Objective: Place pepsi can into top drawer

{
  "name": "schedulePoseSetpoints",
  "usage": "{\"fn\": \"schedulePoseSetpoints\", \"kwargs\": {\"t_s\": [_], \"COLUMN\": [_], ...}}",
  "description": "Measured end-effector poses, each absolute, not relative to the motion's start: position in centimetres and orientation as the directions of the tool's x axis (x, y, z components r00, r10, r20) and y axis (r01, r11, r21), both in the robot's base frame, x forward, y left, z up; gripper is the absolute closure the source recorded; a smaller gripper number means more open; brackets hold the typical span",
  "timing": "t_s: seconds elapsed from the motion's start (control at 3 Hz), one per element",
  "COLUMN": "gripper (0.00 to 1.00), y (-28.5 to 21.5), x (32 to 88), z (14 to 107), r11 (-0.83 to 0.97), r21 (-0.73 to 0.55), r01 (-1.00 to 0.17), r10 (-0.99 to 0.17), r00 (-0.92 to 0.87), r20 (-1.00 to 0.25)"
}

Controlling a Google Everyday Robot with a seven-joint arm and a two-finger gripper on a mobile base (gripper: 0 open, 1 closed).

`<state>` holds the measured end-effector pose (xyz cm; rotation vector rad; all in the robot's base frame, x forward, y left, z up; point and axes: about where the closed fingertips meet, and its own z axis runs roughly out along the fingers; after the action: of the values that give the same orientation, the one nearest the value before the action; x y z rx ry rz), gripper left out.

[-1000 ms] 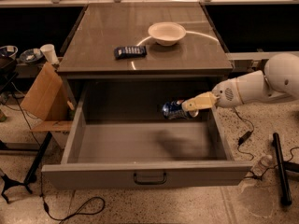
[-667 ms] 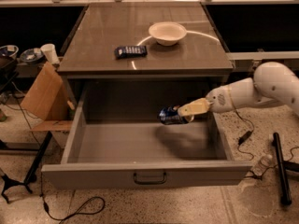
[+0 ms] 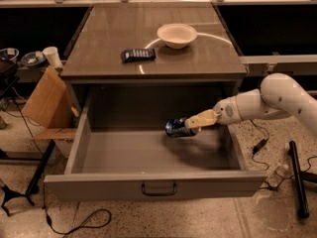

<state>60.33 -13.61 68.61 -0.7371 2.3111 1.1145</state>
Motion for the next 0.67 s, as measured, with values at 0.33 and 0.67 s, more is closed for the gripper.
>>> {"fn": "schedulePoseSetpoints", "kwargs": {"t_s": [0.33,0.67], "gripper": [0.58,0.35], "y": [-13.85,-13.91], "x": [60.43,60.46], "z": [68.64,68.71], "r11": [0.524,0.523], "r21": [0.557,0.556], "r01": [-0.644,-0.646], "r10": [-0.256,-0.256], "r00": [-0.743,-0.741], "r20": [-0.619,-0.621]}}
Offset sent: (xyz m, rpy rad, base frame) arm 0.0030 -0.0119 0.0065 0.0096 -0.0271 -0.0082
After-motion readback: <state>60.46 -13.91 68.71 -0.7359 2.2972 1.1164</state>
